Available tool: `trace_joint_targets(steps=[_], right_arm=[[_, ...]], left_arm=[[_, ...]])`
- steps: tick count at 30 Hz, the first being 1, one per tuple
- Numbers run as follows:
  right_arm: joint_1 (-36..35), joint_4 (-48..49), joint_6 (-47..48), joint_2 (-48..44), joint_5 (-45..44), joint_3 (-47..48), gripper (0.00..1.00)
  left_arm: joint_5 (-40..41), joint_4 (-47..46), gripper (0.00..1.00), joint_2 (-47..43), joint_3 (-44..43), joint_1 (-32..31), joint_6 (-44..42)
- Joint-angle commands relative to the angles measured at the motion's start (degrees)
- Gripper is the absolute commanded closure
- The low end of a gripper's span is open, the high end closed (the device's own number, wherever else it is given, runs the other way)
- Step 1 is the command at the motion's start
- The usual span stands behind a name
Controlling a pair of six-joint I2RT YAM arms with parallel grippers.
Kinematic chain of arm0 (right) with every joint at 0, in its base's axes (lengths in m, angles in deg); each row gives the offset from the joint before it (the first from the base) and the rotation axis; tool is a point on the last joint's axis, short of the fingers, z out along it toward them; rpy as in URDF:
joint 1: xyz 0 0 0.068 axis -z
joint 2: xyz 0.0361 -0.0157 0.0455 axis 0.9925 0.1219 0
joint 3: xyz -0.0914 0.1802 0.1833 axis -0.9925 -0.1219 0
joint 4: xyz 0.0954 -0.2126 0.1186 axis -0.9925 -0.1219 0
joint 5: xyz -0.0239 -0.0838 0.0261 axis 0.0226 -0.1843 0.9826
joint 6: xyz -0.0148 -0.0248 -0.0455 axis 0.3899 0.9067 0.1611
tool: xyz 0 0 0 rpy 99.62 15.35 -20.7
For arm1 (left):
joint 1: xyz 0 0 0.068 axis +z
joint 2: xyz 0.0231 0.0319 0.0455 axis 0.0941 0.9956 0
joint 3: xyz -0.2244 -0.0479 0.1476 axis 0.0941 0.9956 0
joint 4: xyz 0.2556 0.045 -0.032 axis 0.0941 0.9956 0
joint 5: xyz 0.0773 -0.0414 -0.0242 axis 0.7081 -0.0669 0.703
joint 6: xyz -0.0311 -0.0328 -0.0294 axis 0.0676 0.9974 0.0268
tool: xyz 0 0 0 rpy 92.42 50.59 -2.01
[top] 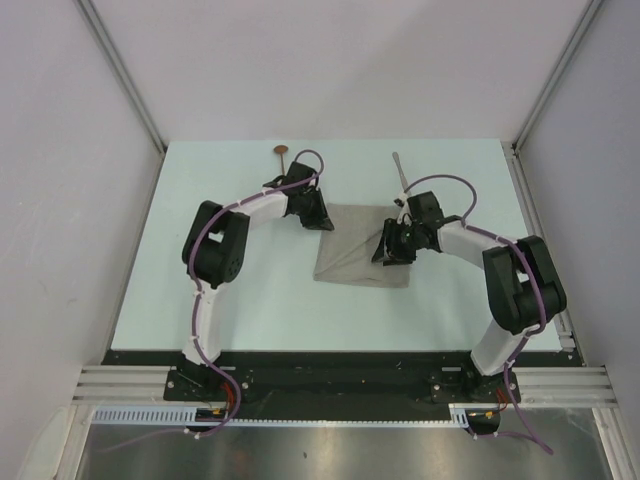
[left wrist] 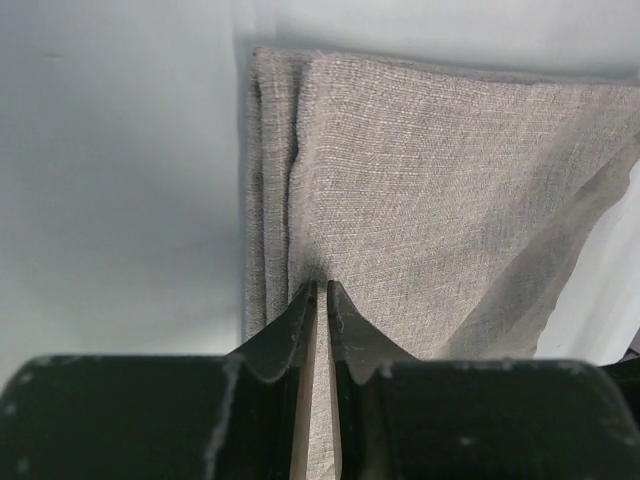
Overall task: Fold the napkin into a case and place the utensils inside
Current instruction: Smooth out the upper triangle-folded napkin at the center of the board.
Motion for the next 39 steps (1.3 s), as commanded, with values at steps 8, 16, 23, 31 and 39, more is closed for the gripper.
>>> trace_joint_targets(steps=[8, 16, 23, 31, 39], right_arm=[[-11.7, -11.6, 7.9, 0.9, -19.5, 9.4, 0.43], [-13.8, -11.5, 6.9, 2.6, -18.8, 8.6, 0.43], [-14.6, -11.1, 6.0, -1.5, -15.9, 2.8, 0.42], [-13.8, -14.3, 6.5, -8.2, -15.5, 0.6, 0.41], [-9.6, -14.8, 3.3, -8.6, -18.1, 4.2, 0.38]], left_arm=[[3.7, 0.7, 0.88, -3.4, 5.0, 1.5, 0.7], [3.8, 1.5, 0.88, -3.4, 4.6, 1.5, 0.9], [3.9, 2.4, 0.89, -2.7, 4.1, 1.6, 1.0], [4.4, 3.1, 0.88, -2.8, 3.1, 1.8, 0.5], [3.0, 5.1, 0.79, -6.3, 2.2, 1.7, -0.7]])
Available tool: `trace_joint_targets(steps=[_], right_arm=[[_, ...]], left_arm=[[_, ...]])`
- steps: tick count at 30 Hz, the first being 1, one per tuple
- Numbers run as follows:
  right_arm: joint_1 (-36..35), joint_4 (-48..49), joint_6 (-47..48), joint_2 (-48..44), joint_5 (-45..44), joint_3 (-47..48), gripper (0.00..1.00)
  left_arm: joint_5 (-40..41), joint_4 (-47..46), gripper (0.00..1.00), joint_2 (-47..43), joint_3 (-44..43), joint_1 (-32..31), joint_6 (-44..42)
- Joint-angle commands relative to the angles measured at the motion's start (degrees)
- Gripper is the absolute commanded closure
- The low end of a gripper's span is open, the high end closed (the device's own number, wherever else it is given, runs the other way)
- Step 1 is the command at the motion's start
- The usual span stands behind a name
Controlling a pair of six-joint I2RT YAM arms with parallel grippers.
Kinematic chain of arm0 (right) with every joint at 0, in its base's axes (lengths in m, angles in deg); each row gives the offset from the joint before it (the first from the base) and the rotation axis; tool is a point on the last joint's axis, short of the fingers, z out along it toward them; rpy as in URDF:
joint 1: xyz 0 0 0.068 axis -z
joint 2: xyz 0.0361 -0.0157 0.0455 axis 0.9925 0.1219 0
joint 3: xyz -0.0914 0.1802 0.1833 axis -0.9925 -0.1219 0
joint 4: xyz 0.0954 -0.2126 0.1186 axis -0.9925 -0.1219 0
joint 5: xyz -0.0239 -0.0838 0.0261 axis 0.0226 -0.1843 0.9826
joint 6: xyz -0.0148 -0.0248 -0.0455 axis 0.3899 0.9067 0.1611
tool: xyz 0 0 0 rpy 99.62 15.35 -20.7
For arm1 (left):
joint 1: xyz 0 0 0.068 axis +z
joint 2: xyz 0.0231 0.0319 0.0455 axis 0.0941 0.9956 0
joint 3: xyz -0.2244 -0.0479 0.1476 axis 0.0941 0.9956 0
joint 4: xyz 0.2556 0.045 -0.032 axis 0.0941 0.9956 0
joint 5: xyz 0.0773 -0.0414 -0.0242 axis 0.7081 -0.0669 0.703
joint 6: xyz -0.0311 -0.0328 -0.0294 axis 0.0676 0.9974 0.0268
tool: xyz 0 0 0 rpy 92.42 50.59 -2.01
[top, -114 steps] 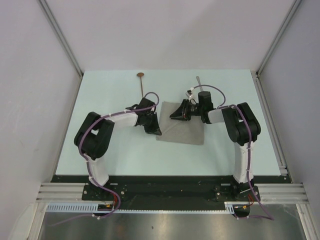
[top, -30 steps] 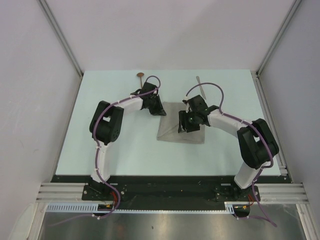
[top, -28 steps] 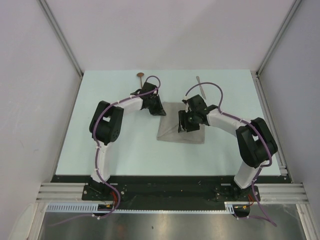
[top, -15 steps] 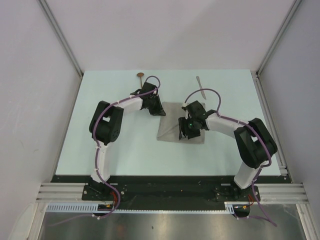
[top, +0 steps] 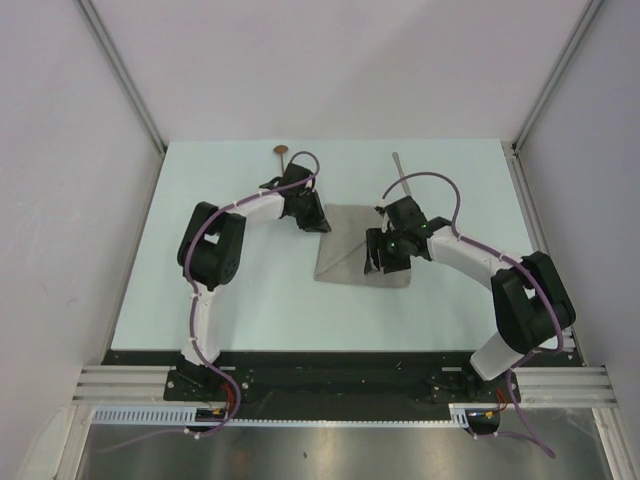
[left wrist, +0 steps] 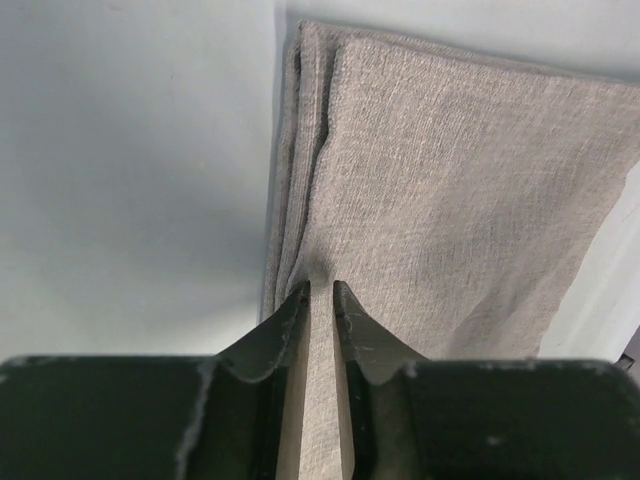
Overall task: Fold the napkin into a case and place the utensils inside
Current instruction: Smooth out the upper triangle-folded napkin at the center of the board, then move the upper triangle-folded napkin to the center of the board.
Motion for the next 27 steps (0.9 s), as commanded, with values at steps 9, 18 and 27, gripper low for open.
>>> trace_joint_targets(steps=[9, 18, 27], right_arm=[[13.1, -0.5, -12.2, -13.5, -8.5, -9.5, 0.32], [13.0, 15.4, -21.4, -18.2, -2.9, -23.5, 0.34], [11.5, 18.3, -28.0, -13.7, -9.0, -26.3, 0.5]], left_arm=[[6.7, 7.9, 0.49, -21.5, 10.2, 0.9, -6.3], [3.3, 1.7, 0.46, -39.2, 33.5, 0.4, -3.9], [4.1, 0.9, 0.46, -46.8, 38.1, 0.4, -3.7]])
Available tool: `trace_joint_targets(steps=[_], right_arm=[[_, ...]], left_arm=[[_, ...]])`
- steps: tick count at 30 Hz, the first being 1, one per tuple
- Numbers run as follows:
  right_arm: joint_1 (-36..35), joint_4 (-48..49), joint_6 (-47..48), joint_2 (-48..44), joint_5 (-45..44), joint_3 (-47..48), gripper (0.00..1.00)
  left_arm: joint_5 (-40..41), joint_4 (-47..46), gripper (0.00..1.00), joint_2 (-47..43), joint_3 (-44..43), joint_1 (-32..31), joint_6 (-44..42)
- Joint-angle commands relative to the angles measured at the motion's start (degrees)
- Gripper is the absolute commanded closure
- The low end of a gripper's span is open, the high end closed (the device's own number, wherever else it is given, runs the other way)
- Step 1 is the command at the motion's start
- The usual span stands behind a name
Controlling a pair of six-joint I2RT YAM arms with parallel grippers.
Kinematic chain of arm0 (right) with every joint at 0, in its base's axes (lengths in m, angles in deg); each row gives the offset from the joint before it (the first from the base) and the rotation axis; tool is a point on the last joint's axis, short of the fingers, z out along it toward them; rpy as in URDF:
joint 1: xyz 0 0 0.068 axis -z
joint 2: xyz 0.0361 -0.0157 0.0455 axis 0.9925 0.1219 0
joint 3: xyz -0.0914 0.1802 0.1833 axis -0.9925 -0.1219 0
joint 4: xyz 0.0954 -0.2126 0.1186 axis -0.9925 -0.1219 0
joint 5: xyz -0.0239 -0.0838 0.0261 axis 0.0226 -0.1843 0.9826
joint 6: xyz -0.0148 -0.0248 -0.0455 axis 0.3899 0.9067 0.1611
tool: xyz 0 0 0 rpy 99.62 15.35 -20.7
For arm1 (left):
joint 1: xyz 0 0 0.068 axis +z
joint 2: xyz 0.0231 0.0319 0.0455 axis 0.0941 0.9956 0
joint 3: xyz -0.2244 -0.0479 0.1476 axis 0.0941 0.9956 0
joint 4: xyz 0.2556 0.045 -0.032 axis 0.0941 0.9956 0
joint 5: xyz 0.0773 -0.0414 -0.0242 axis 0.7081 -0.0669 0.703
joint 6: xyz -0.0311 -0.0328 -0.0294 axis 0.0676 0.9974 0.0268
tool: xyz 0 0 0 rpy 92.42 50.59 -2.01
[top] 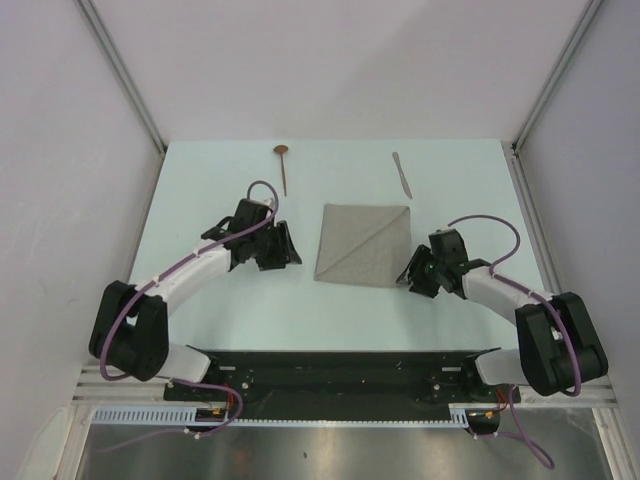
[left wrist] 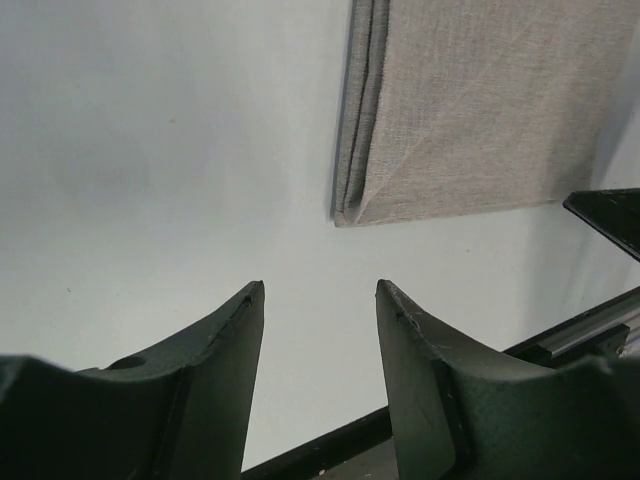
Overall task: Fold the napkin into a case and place the utensils inside
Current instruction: Move the upper triangle-folded napkin to the center of the board.
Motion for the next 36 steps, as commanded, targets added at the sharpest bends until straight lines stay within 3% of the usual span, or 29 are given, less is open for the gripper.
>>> trace_joint_targets(steps=[1, 6, 10, 12, 13, 17, 25, 27, 30, 31, 34, 36], right_arm=[[-1.3, 3.0, -6.4, 1.8, -6.8, -1.1, 0.5], [-2.8, 5.1, -8.9, 4.6, -9.4, -1.7, 0.55], [-2.0, 4.5, -9.4, 7.6, -9.4, -1.4, 0.84], [-0.2, 2.8, -8.0, 7.3, -7.6, -1.9, 0.89], [0.0, 3.0, -6.9, 6.6, -6.7, -2.4, 0.96], [1.6, -5.5, -6.1, 2.0, -8.7, -1.0, 0.97], [14.0, -9.5, 2.1, -1.3, -7.0, 0.3, 0.96], [14.6, -8.8, 3.8, -1.3, -5.6, 0.8, 0.95], [14.6, -10.5, 6.9, -0.8, -5.9, 2.6, 0.72], [14.7, -12.1, 7.5, -1.8, -6.8, 3.8, 0.56], [13.7, -14.8, 9.7, -5.6, -9.5, 5.9, 0.41], [11.3, -16.5, 11.1, -9.2, -13.4, 7.5, 0.37]], left_arm=[[-0.4, -3.0, 0.46, -3.8, 1.0, -0.2, 0.6], [0.4, -2.6, 0.46, -4.6, 1.0, -0.2, 0.3], [-0.5, -2.4, 0.45, -3.8, 0.0, -0.2, 0.4], [-1.0, -1.3, 0.44, -1.8, -1.9, -0.2, 0.1], [-1.5, -0.5, 0.43, -0.9, -2.8, -0.2, 0.1], [-2.7, -1.0, 0.4, 4.6, -8.3, -0.2, 0.1], [-2.5, -2.7, 0.39, 19.2, -20.7, -0.7, 5.6], [-1.8, -4.2, 0.39, 22.2, -22.8, -1.5, 6.6], [-1.8, -5.2, 0.39, 26.3, -26.0, -3.3, 7.4], [-0.8, -5.3, 0.39, 27.2, -26.8, -3.8, 7.6], [1.9, -6.3, 0.39, 30.1, -29.4, -5.4, 8.2], [3.5, -6.5, 0.39, 31.5, -31.0, -6.1, 8.5]])
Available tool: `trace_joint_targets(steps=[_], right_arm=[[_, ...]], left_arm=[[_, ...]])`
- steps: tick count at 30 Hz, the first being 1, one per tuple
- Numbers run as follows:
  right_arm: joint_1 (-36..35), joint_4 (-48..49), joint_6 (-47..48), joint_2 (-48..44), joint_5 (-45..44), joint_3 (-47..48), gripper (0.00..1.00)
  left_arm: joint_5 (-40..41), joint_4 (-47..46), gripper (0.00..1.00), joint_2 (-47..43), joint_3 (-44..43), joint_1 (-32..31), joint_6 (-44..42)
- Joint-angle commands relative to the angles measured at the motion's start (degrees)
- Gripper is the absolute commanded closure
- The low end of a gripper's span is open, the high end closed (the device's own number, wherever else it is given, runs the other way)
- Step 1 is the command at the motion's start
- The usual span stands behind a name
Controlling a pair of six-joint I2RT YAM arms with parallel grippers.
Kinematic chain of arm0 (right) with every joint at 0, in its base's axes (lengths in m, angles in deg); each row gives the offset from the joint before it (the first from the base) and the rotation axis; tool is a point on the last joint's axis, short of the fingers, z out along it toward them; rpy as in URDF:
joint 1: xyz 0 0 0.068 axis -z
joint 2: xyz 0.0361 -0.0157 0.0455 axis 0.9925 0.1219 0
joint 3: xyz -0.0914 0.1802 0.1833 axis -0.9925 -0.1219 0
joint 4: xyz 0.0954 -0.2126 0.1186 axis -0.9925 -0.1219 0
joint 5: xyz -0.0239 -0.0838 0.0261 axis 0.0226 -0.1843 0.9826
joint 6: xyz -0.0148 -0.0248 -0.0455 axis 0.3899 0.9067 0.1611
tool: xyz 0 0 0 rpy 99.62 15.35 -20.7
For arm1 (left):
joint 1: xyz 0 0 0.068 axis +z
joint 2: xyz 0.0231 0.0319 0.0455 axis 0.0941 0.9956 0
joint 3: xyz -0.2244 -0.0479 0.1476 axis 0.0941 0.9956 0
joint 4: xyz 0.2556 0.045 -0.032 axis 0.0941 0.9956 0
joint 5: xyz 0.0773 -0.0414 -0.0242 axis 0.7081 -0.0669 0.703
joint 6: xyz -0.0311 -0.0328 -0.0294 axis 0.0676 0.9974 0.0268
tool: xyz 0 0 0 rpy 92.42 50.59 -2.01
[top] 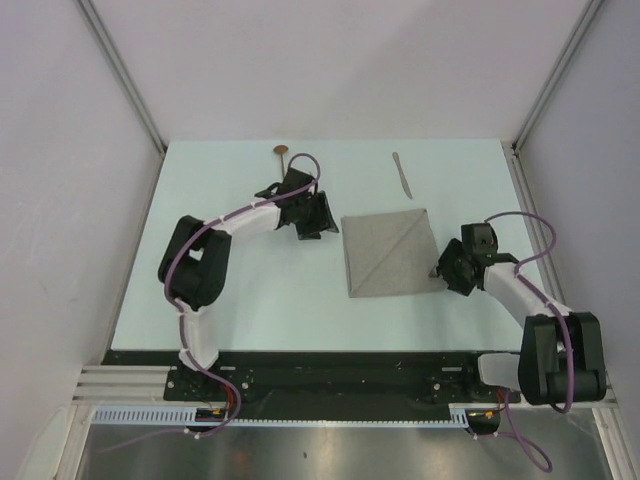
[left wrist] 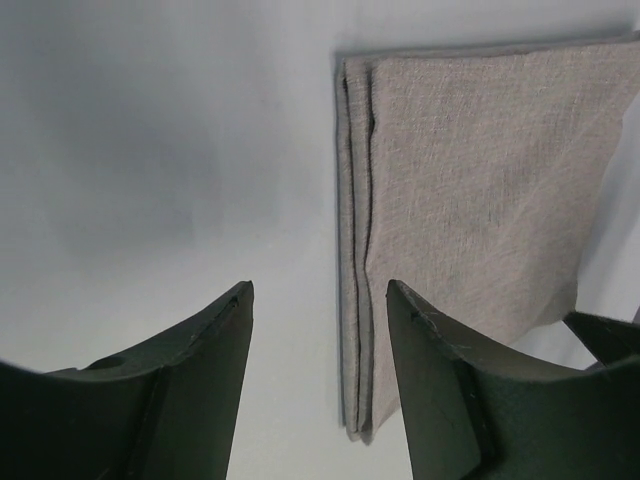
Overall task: Fold the napkin into a case and place the utensils inside
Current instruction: Move the upper triangle-folded napkin to the center of the board, then pick up the upper triangle-folded napkin from the center of the board.
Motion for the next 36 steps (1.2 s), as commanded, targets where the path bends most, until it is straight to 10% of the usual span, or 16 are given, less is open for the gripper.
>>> trace_joint_targets(steps=[1, 12, 36], right_arm=[[-3.7, -7.3, 5.6, -7.2, -7.4, 5.1, 0.33], [-26.7, -8.8, 8.6, -4.6, -14.1, 13.7, 0.29], [-35.7, -4.4, 9.2, 3.1, -15.8, 15.4, 0.32]], left_arm=[[4.4, -2.8, 0.39, 3.5, -4.9, -2.0, 2.0], [17.3, 0.4, 0.43, 12.2, -14.5, -5.4, 6.0], [21.9, -1.5, 0.65, 17.9, -15.6, -8.4, 9.4]])
